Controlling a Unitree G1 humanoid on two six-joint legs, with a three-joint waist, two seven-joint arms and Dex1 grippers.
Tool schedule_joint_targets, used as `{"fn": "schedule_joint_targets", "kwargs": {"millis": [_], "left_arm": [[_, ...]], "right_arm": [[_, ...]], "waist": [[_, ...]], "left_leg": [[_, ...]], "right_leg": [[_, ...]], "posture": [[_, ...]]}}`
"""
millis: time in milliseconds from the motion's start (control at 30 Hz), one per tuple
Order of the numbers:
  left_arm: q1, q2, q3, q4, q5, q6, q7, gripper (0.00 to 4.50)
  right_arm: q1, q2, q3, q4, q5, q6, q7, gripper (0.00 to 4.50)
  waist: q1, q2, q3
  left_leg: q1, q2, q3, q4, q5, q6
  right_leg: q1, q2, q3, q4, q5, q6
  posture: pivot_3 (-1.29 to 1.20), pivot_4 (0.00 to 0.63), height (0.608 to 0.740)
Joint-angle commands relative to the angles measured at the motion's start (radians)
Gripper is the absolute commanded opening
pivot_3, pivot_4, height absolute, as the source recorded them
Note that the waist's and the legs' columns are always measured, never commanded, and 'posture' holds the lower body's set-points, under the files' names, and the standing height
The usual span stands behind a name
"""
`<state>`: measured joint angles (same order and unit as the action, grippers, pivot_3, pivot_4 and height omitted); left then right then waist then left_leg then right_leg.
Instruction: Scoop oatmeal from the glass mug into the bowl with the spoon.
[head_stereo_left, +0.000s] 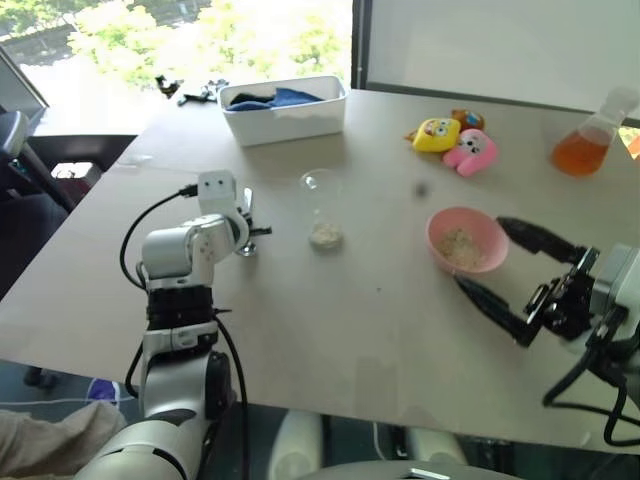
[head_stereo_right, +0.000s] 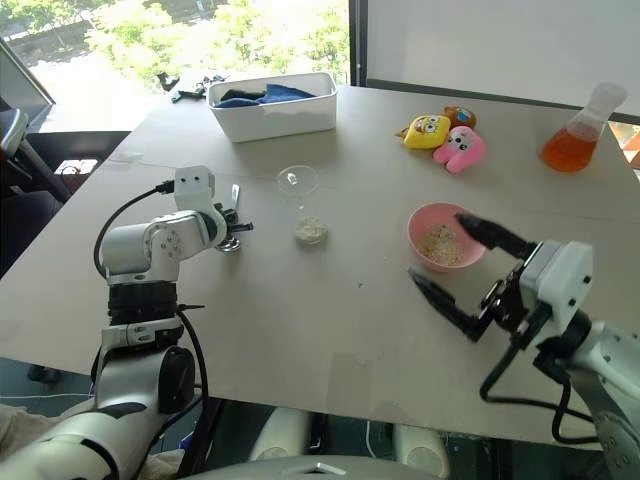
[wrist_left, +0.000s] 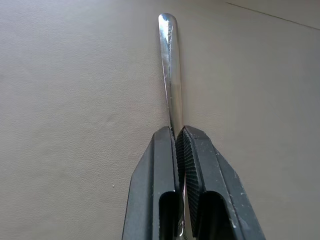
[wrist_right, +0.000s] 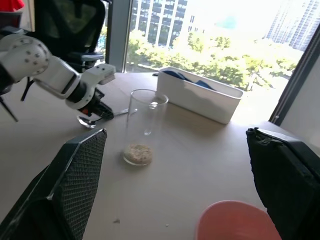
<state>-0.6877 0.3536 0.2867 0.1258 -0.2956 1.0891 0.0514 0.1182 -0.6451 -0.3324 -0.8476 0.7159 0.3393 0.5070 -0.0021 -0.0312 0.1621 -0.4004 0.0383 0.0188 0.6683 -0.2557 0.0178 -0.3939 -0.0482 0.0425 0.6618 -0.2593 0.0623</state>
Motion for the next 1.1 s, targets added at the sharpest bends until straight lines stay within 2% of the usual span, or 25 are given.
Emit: {"fn": "schedule_joint_targets", "kwargs": {"millis": [33,100,167,267,367,400,433,533,600,867,1100], "left_arm": [[-0.044,0.012,0.066,-0.117,-0.015,-0.180,-0.033,0.07],[-0.069,0.009,0.059,-0.145,-0.041,-0.327,-0.122,0.07],[-0.097,0.024,0.017,-0.164,-0.074,-0.458,-0.280,0.07],[-0.120,0.057,-0.072,-0.188,-0.075,-0.582,-0.463,0.07],[-0.117,0.074,-0.157,-0.223,-0.061,-0.707,-0.600,0.07],[-0.113,0.082,-0.180,-0.232,-0.055,-0.740,-0.638,0.00],[-0.109,0.091,-0.200,-0.240,-0.049,-0.770,-0.673,0.00],[-0.117,0.110,-0.217,-0.234,-0.057,-0.814,-0.736,0.00],[-0.123,0.130,-0.231,-0.226,-0.048,-0.856,-0.784,0.00],[-0.120,0.149,-0.260,-0.222,-0.041,-0.925,-0.865,0.00],[-0.117,0.147,-0.274,-0.218,-0.036,-0.948,-0.898,0.00]], "right_arm": [[-0.121,-0.050,-0.018,-0.031,0.040,0.120,-0.136,4.50],[-0.209,-0.129,-0.025,-0.042,0.070,0.283,-0.248,4.50],[-0.406,-0.167,0.017,0.047,0.209,0.396,-0.293,4.50],[-0.732,-0.075,0.114,0.213,0.329,0.514,-0.407,4.50],[-0.956,0.064,0.176,0.358,0.387,0.597,-0.511,4.50],[-0.998,0.100,0.184,0.389,0.404,0.613,-0.528,3.98],[-1.034,0.130,0.192,0.417,0.413,0.627,-0.541,3.68],[-1.098,0.190,0.207,0.479,0.417,0.660,-0.573,2.39],[-1.121,0.218,0.206,0.512,0.411,0.673,-0.587,2.39],[-1.165,0.302,0.179,0.559,0.444,0.682,-0.611,2.39],[-1.178,0.318,0.166,0.567,0.471,0.694,-0.615,2.39]], "waist": [[0.000,-0.001,0.002],[0.001,-0.001,0.002],[0.006,-0.001,0.003],[0.000,-0.001,0.003],[-0.002,-0.001,0.003],[-0.003,-0.001,0.003],[-0.003,-0.001,0.003],[-0.010,0.000,0.004],[-0.010,0.000,0.004],[-0.012,0.001,0.004],[-0.012,0.001,0.004]], "left_leg": [[0.000,0.000,0.000,0.000,0.000,0.000],[-0.003,0.000,0.000,0.000,0.000,0.000],[-0.005,0.000,0.000,0.000,0.000,-0.001],[-0.011,-0.001,0.001,0.002,0.001,-0.001],[-0.014,-0.001,0.001,0.001,0.001,-0.001],[-0.016,-0.001,0.001,0.000,0.001,-0.001],[-0.018,-0.001,0.001,-0.001,0.001,-0.001],[-0.027,-0.001,0.002,0.000,0.003,-0.004],[-0.034,-0.001,0.002,0.001,0.003,-0.004],[-0.033,-0.001,0.002,0.002,0.001,0.000],[-0.032,0.000,0.002,0.003,0.001,0.000]], "right_leg": [[0.000,0.000,0.000,0.000,0.000,0.000],[-0.002,-0.001,0.000,0.000,0.000,0.000],[-0.004,-0.002,-0.001,-0.001,0.000,0.000],[-0.010,-0.003,-0.001,0.000,0.001,-0.001],[-0.013,-0.002,-0.003,0.000,0.001,-0.001],[-0.015,-0.002,-0.002,0.000,0.001,-0.001],[-0.017,-0.002,-0.002,-0.001,0.001,-0.001],[-0.024,-0.002,-0.003,0.000,0.001,-0.001],[-0.029,-0.003,-0.005,0.001,0.001,0.000],[-0.029,-0.002,-0.006,0.001,0.001,0.000],[-0.029,-0.001,-0.006,0.002,0.001,0.000]], "posture": [[0.00,0.150,0.740],[0.00,0.150,0.740],[0.00,0.150,0.740],[0.00,0.150,0.740],[0.00,0.150,0.740],[0.00,0.150,0.740],[0.00,0.150,0.740],[0.00,0.150,0.740],[0.00,0.150,0.740],[0.00,0.150,0.740],[0.00,0.150,0.740]]}}
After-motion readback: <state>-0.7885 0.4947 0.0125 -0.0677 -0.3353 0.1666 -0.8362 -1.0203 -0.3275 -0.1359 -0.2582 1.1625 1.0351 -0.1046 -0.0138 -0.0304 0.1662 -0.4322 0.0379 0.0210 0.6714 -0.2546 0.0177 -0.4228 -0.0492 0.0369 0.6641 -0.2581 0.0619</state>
